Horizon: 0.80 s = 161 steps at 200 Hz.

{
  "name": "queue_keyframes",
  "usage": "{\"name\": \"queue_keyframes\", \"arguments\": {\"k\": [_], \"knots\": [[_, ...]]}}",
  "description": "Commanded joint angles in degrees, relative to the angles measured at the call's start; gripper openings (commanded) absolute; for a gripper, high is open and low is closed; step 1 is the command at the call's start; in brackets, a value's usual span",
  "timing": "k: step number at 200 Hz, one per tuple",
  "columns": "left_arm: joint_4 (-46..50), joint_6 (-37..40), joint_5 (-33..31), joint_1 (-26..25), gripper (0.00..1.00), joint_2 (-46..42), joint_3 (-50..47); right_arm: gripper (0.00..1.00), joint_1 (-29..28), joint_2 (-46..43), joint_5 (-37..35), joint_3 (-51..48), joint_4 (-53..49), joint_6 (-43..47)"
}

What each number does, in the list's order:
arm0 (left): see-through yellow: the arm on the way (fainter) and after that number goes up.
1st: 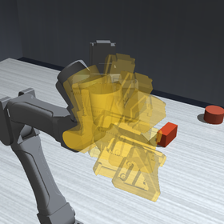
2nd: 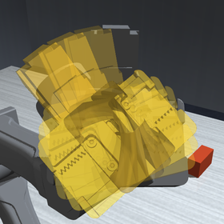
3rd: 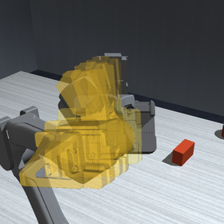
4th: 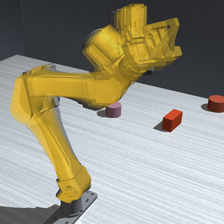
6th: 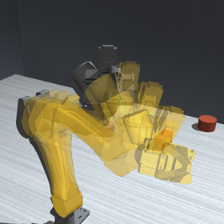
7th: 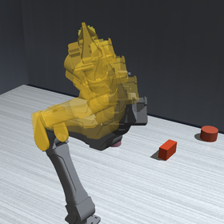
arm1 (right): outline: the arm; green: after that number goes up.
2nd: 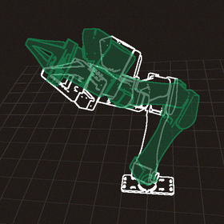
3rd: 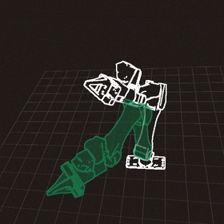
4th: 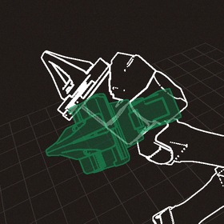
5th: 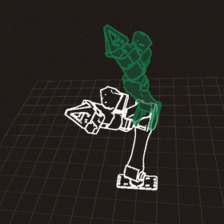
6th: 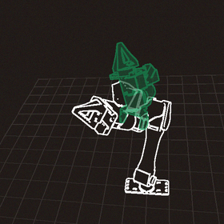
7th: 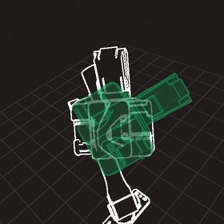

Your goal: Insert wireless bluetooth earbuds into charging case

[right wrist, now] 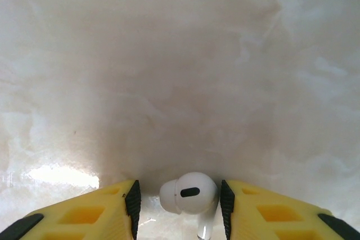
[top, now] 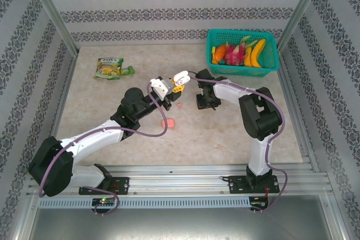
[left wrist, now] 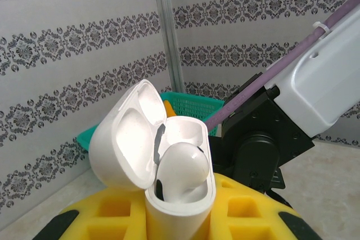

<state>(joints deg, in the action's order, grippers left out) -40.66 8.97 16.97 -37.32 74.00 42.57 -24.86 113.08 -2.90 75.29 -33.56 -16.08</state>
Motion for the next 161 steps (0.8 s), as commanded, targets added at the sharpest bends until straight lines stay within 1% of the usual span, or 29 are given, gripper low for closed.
{"name": "queue_keyframes", "arguments": {"k": [1, 58, 105, 161], "knots": [[-0.82, -0.66, 1.31, 0.71, 0.0, -1.12, 1.7, 0.42, 0.43, 0.29, 0.51, 1.07, -1.85, 1.4], [-0.82, -0.89, 1.47, 0.76, 0.0, -1.01, 1.81, 0.42, 0.73, 1.42, -0.4, 2.56, -2.45, 0.58], [-0.76, -0.8, 1.35, 0.76, 0.0, -1.05, 1.76, 0.39, 0.78, 2.5, -0.58, 4.24, -3.08, 0.08], [-0.99, -0.83, 1.31, 0.76, 0.0, -0.76, 1.77, 0.4, 1.1, 2.59, -0.8, 3.66, -3.26, 1.13]]}}
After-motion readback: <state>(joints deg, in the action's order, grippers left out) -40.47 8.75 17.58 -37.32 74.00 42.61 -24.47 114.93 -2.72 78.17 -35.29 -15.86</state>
